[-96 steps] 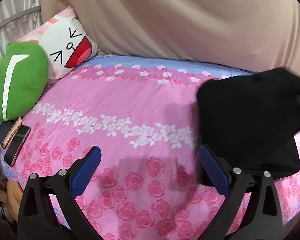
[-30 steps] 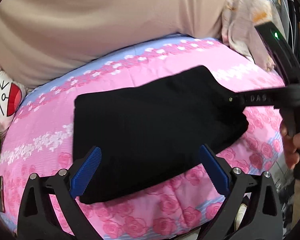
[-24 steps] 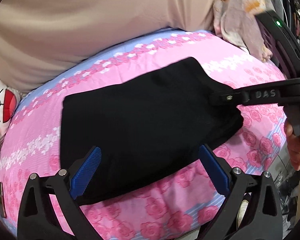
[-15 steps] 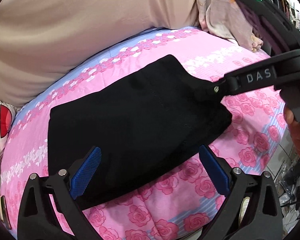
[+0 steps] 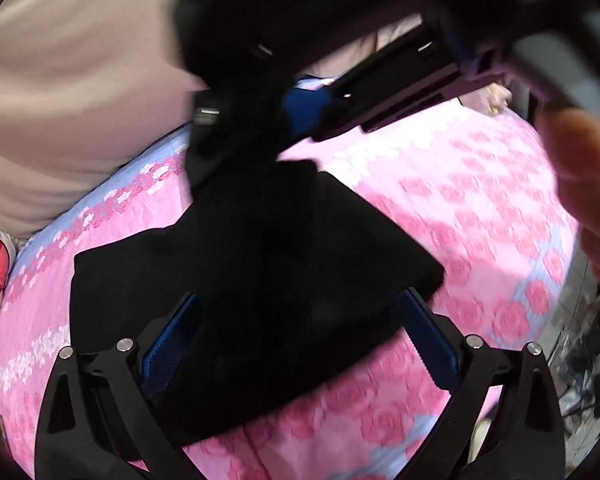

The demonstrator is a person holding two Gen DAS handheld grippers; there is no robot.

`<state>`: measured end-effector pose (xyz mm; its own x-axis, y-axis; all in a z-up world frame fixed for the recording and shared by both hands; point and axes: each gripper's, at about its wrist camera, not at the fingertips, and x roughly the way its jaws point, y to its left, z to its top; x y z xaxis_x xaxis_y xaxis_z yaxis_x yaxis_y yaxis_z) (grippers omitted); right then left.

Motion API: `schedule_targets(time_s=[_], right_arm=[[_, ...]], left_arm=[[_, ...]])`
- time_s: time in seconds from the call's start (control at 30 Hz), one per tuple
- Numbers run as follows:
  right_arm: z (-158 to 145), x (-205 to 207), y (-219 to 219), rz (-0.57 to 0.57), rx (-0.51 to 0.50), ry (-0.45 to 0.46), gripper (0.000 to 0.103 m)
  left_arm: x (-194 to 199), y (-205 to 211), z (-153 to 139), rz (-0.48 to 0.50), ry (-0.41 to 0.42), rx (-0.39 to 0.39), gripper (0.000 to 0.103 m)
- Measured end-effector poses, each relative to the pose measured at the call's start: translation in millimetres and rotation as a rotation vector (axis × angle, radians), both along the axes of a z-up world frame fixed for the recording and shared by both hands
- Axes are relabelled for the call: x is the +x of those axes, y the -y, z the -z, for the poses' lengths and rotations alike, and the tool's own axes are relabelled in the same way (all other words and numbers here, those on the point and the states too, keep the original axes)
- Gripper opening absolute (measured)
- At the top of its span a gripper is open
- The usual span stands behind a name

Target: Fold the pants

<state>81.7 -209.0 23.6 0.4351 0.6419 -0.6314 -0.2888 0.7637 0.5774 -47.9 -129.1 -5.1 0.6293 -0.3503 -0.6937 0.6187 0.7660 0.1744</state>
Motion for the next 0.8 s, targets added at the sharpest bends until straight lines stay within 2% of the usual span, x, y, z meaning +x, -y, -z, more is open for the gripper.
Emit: schedule_targets(time_s=[0.03, 0.07, 0.1, 0.13, 0.17, 0.2, 0.27, 0.3, 0.37, 0.47, 0.53, 0.63, 0.8], right_arm=[[-0.6, 1.6, -2.7, -0.011, 0.006, -0.005, 0.016], [-1.1, 3.6, -4.0, -0.015, 0.006, -0.010, 0.016], [-1.0, 4.7, -1.9, -0.001, 0.006, -0.015, 0.018], [-1.0, 5.5, -0.2, 0.011, -0.006, -0.018, 0.020], [-2.4, 5.4, 4.9, 0.034, 0.003, -0.011, 0.020], [-4.4, 4.1, 12.8, 0.063, 0.027, -0.007, 0.025], [-10.6, -5.9, 29.4, 0.156, -0.014, 0.031, 0.037], [-15.3, -13.3, 36.7, 0.207, -0.050, 0.060, 0.047], [-24.7, -37.2, 44.6, 0.309, -0.184, 0.138, 0.051], [-17.4, -66.9, 31.3, 0.354, -0.373, 0.204, 0.052], [-5.3, -75.9, 12.4, 0.315, -0.447, 0.218, 0.052], [21.5, -80.5, -35.8, 0.168, -0.499, 0.227, 0.052], [49.0, -61.0, -125.9, -0.039, -0.565, 0.258, 0.061]], left_arm=[[9.6, 0.1, 2.1, -0.016, -0.018, -0.016, 0.087], [17.8, -0.7, 5.2, -0.023, -0.039, -0.033, 0.072], [25.3, -1.7, 8.9, -0.046, -0.049, -0.032, 0.042], [34.7, -3.3, 13.4, -0.077, -0.071, -0.027, 0.024], [43.3, -6.2, 16.7, -0.089, -0.113, -0.042, 0.020], [51.6, -11.8, 17.4, -0.105, -0.150, -0.075, 0.014], [59.4, -24.0, 10.8, -0.099, -0.199, -0.137, 0.013], [61.2, -32.5, 4.2, -0.107, -0.198, -0.159, 0.012], [63.9, -56.7, -14.9, -0.149, -0.155, -0.202, 0.012], [72.0, -114.1, -53.1, -0.228, -0.125, -0.319, 0.012], [76.7, -160.8, -76.8, -0.300, -0.103, -0.378, 0.012], [71.6, -215.7, -102.7, -0.403, -0.038, -0.414, 0.012], [65.4, -269.9, -117.8, -0.581, 0.020, -0.434, 0.012]])
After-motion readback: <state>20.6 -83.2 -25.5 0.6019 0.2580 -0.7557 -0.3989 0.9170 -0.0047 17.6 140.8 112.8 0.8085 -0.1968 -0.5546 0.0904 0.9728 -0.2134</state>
